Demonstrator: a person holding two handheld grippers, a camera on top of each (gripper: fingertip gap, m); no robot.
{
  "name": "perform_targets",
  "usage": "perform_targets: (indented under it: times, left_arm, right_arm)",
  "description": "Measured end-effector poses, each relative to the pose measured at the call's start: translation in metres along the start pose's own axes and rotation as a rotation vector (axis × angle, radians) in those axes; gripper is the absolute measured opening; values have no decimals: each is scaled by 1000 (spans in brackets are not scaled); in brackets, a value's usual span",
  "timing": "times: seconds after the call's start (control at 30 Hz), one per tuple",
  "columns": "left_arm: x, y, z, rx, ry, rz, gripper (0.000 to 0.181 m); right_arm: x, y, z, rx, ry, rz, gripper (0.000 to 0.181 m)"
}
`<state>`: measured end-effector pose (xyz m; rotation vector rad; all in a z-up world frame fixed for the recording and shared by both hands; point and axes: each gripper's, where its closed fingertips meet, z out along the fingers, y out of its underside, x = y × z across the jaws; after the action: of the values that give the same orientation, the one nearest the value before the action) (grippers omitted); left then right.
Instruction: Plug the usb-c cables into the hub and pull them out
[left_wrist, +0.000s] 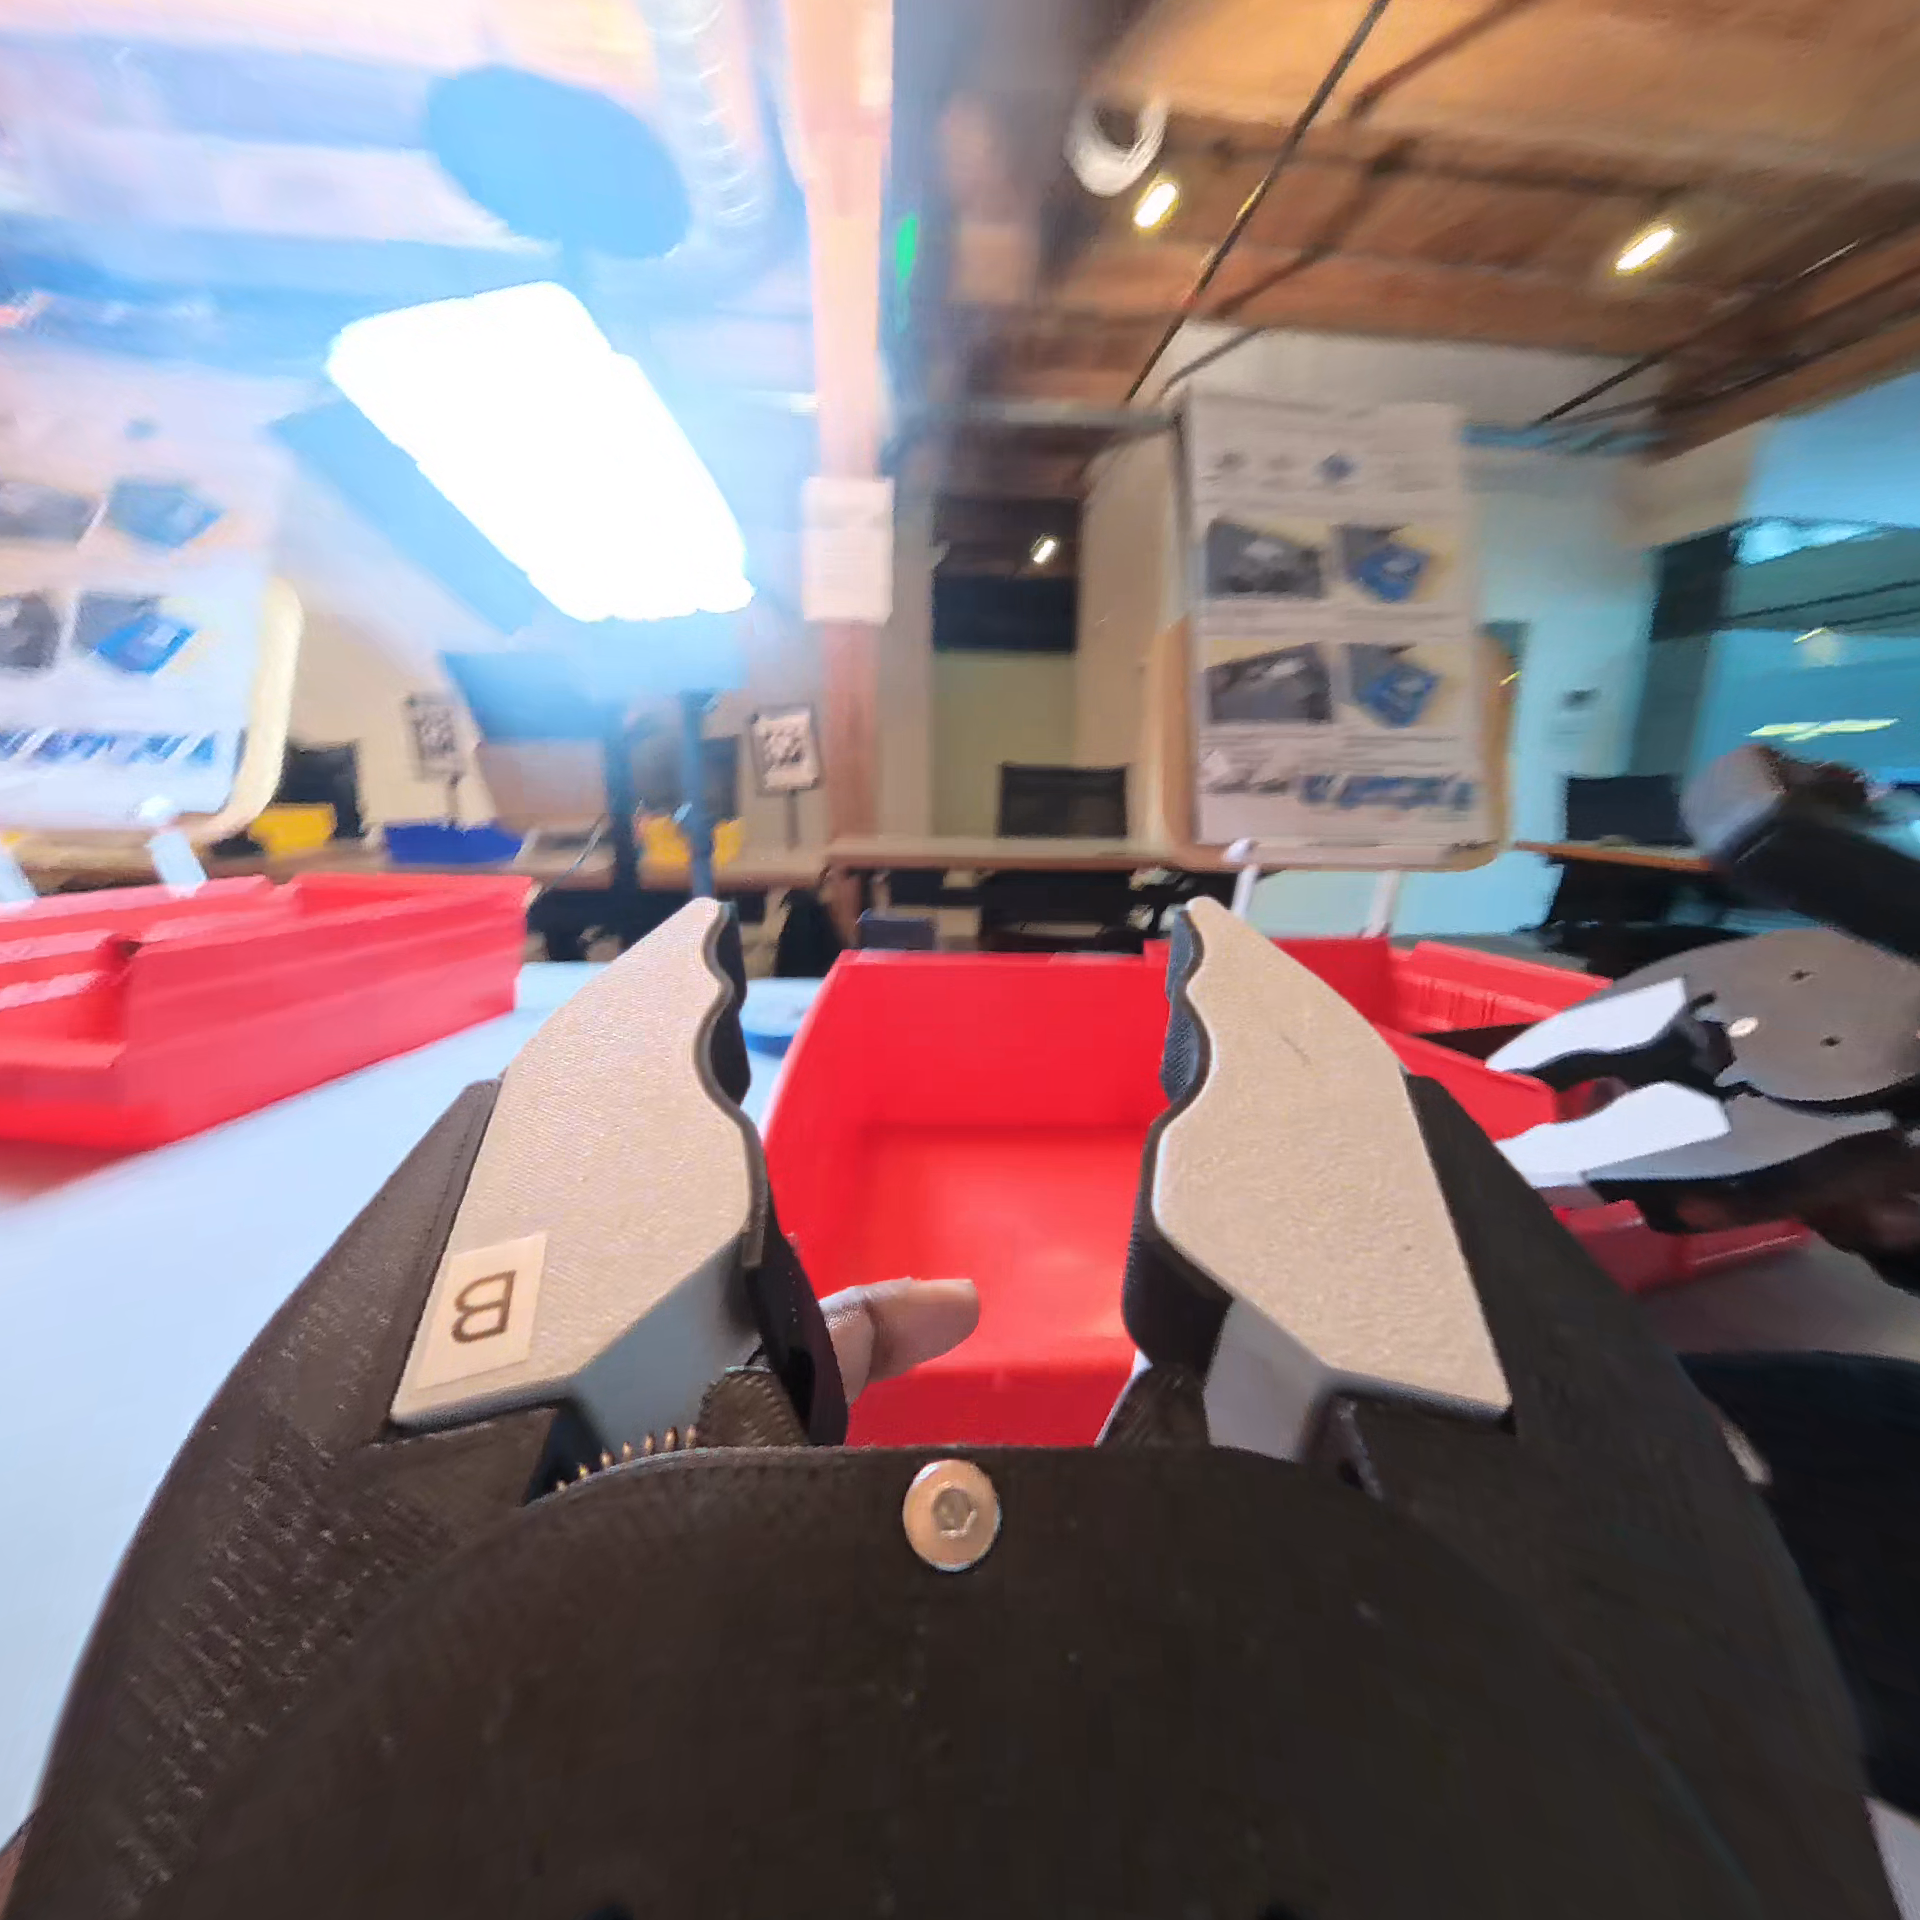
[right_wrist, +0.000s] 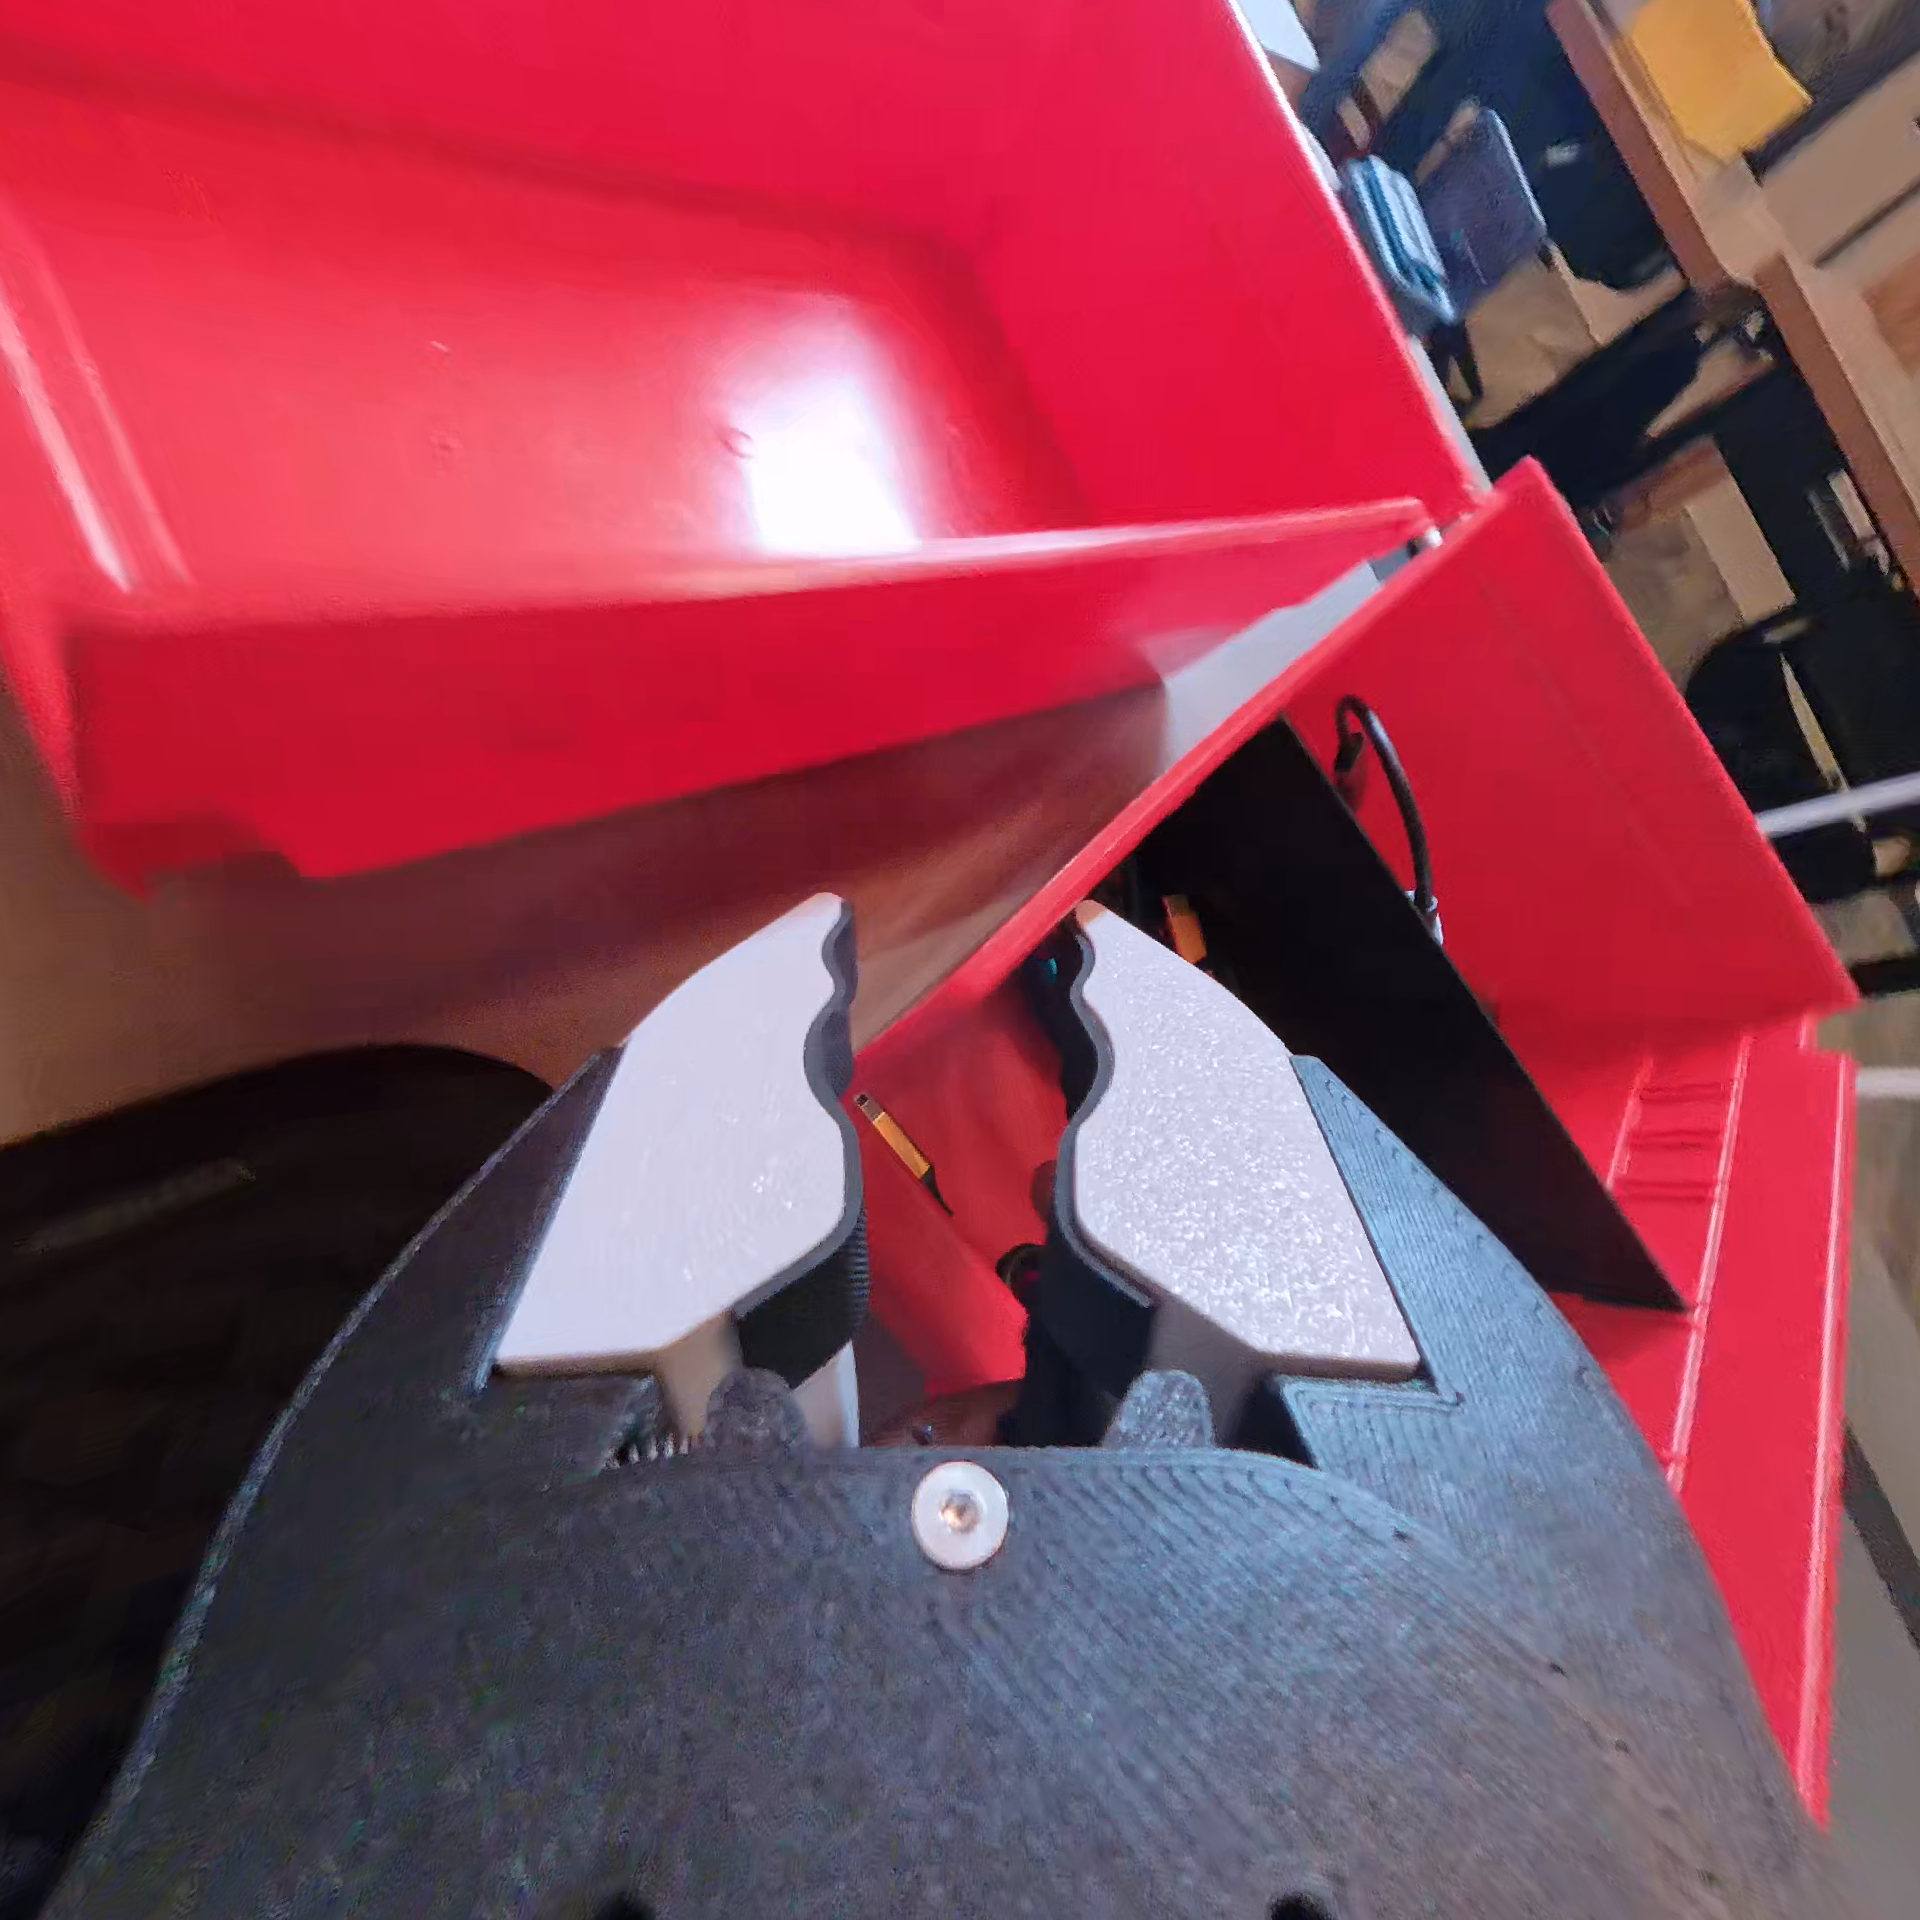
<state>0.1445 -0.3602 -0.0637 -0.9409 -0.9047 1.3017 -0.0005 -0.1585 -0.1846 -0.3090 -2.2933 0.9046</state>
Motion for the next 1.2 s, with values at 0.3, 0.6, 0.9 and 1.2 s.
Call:
perform_targets:
  times: [0.3,0.6,0.9,1.2]
  left_arm:
    - [-26,39,0,-197,-135,48,78]
    - [-44,76,-9,-428,-236,106,75]
    - [-58,115,-15,-634,-380,82,9]
    - [-44,84,-40,-785,-377,200,54]
  right_arm:
    - [-23,-50,38,126,-99,-138,40]
    - [-33,-69,44,347,-271,-150,39]
    - [-3,-96,-18,688,-163,357,66]
    - [-61,-78,-16,546,-235,328,64]
